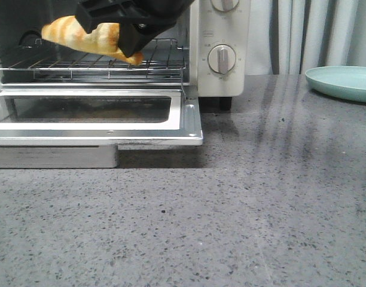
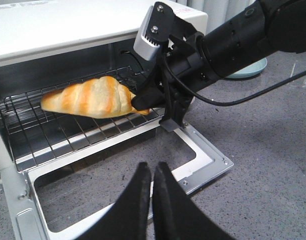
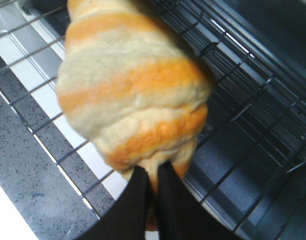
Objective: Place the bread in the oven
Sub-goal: 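Lower the croissant onto the wire rack and open the right gripper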
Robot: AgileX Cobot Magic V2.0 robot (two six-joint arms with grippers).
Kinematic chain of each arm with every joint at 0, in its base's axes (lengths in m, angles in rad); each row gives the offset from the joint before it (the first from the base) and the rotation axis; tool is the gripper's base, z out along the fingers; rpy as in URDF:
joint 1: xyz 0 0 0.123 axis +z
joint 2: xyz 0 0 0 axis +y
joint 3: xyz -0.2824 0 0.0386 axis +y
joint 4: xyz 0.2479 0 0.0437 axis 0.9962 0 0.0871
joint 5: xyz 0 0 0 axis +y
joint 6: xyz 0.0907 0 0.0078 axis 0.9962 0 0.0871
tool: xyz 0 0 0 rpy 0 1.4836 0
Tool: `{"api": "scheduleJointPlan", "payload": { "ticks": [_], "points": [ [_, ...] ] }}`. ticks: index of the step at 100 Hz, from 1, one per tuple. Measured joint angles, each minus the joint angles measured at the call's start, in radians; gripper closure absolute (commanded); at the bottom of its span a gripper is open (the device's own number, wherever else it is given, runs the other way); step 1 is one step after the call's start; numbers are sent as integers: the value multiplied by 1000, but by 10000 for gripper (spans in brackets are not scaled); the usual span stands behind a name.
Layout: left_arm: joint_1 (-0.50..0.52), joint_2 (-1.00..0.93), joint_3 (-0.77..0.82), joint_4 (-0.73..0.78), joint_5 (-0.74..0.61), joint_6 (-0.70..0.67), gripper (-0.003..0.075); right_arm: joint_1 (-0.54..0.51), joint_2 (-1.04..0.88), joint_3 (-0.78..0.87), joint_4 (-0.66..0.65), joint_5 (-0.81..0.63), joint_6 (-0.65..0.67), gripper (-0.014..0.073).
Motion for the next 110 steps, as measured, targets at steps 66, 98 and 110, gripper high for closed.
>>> {"api": "scheduleJointPlan", "payload": {
  "ticks": [66, 98, 110],
  "points": [
    [0, 0, 0, -6, 2, 0, 741, -4, 0, 0, 5, -9, 2, 164],
    [0, 0, 0, -8, 2, 0, 741, -4, 0, 0, 20, -11, 2, 160],
    [0, 0, 0, -8, 2, 0, 741, -2, 0, 0, 42, 19, 2, 163]
  ]
}}
